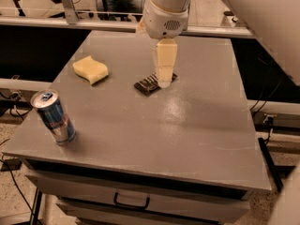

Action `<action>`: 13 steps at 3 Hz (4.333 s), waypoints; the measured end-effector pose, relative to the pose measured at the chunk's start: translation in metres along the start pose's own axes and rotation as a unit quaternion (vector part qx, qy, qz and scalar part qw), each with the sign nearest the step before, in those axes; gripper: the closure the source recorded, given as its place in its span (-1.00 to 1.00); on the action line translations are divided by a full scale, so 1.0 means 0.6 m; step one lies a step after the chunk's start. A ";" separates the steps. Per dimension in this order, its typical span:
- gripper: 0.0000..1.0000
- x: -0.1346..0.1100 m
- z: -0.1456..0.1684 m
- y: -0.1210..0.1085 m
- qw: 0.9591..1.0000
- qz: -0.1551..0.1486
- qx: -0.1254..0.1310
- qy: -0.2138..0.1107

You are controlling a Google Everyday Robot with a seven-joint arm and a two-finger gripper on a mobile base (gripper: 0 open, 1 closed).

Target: Move rxbar chocolate near redbull can

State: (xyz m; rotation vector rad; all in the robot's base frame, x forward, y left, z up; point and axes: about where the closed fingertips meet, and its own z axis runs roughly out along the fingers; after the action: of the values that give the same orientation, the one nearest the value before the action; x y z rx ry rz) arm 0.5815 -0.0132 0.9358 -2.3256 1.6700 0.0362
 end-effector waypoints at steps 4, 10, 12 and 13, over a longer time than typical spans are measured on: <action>-1.00 0.063 0.120 -0.066 1.000 -0.014 -0.011 0.023; -1.00 0.134 0.169 -0.116 0.987 -0.126 -0.031 0.098; -1.00 0.160 0.168 -0.112 0.990 -0.123 -0.021 0.072; -1.00 0.149 0.182 -0.117 0.989 -0.126 -0.036 0.074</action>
Offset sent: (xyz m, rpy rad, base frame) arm 0.0502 0.0083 -0.0577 -0.0905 0.1375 -0.0002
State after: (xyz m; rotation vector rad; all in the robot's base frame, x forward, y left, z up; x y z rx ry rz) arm 0.6918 -0.0494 0.8293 -2.6346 1.4449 -0.1334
